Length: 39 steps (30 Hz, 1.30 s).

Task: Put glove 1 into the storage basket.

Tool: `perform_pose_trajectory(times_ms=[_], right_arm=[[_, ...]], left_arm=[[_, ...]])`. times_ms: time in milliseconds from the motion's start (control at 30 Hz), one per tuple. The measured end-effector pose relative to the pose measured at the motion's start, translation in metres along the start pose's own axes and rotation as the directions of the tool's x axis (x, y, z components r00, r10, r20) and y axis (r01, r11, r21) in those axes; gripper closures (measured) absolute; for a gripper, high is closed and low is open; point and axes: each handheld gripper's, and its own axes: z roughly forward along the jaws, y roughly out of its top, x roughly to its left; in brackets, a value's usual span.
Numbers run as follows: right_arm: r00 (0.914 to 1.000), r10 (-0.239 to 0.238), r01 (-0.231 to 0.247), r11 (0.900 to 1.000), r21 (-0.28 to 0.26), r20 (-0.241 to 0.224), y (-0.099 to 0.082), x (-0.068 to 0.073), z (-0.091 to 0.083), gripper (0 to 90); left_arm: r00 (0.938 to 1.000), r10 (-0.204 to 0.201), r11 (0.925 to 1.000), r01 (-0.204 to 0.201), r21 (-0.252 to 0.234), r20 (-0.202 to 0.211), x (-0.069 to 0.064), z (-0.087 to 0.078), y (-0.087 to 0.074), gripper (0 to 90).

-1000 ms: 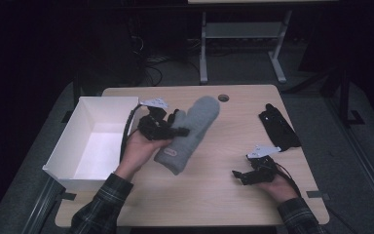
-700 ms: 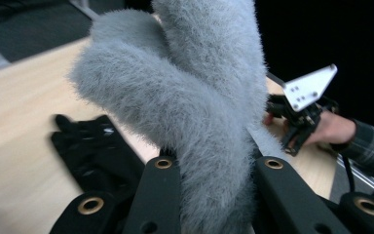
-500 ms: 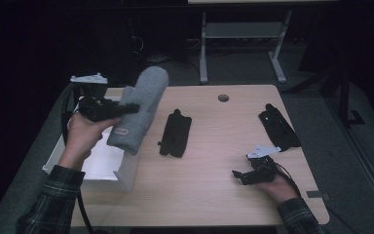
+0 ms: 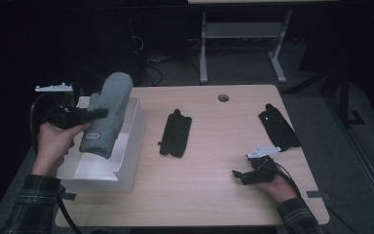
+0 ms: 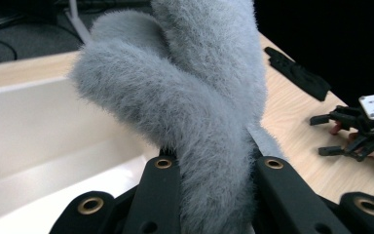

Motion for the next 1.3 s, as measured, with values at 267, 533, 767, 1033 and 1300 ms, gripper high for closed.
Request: perform_pose_trajectory(times_ms=[267,533,767,1033,1300], right_arm=[[1.0000,0.000,0.000,1.0000,0.000,0.001,0.000,0.000,0.000,13.4],[1.0000,0.001,-0.001,1.0000,0.001,0.002,0.000,0.000,0.000,13.4],[1.0000,0.001,-0.001,1.0000,0.000,0.002,0.000,0.000,0.000,13.4],[1.0000,0.002,-0.002,1.0000,0.000,0.003,0.000,0.000,0.000,13.4],[1.0000,0.001,-0.001,1.0000,0.000,0.004,0.000,0.000,0.000,13.4]], left_arm=[[0.9980,-0.060,0.9980,0.060,0.021,-0.021,0.022,0.008,-0.024,78.1],[0.9943,-0.088,0.9938,0.092,0.063,-0.060,0.035,0.023,-0.044,78.0],[0.9873,-0.137,0.9823,0.146,0.118,-0.081,0.052,0.044,-0.066,78.0],[0.9831,-0.161,0.9689,0.174,0.176,-0.086,0.065,0.065,-0.083,77.5],[0.9736,-0.203,0.9505,0.222,0.218,-0.103,0.084,0.075,-0.093,73.6]])
